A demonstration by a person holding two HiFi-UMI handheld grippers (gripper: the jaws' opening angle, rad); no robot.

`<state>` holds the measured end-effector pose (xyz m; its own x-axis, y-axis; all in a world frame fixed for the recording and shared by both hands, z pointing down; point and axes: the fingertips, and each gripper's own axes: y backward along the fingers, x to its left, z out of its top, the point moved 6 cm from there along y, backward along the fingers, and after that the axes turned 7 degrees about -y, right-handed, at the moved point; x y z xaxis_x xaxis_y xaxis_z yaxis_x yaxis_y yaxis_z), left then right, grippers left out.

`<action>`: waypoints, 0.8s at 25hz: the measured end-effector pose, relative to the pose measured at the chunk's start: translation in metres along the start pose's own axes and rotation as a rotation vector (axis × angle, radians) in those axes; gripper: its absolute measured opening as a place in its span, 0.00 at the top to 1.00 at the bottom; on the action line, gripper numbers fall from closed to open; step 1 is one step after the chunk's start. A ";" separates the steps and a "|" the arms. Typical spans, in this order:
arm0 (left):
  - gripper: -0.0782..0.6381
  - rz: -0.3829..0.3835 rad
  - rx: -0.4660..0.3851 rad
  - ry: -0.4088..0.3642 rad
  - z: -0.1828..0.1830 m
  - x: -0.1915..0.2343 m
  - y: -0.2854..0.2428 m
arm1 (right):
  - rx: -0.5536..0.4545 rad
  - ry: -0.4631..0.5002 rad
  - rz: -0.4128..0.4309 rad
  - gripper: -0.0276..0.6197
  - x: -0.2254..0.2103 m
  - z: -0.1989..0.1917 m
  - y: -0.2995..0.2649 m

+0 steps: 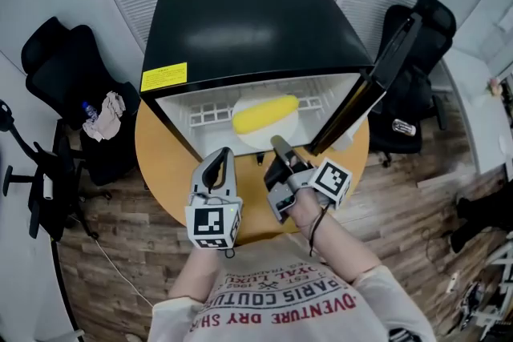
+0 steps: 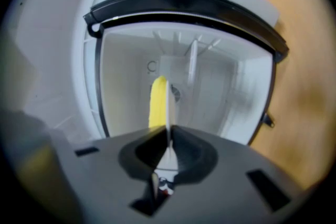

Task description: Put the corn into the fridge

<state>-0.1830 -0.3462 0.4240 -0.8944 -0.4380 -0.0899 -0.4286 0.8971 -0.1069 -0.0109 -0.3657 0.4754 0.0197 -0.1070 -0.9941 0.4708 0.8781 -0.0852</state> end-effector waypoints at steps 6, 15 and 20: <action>0.85 0.015 0.013 0.000 -0.003 0.009 -0.021 | 0.011 -0.029 -0.019 0.89 -0.007 0.012 -0.024; 0.85 0.020 0.030 0.004 -0.008 0.013 -0.034 | -0.004 -0.042 -0.030 0.88 -0.019 0.018 -0.041; 0.85 0.036 0.037 0.012 -0.011 0.019 -0.034 | -0.033 -0.035 -0.023 0.88 -0.022 0.015 -0.049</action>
<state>-0.1866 -0.3843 0.4364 -0.9107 -0.4047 -0.0828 -0.3915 0.9095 -0.1402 -0.0217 -0.4136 0.5021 0.0407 -0.1427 -0.9889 0.4426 0.8899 -0.1102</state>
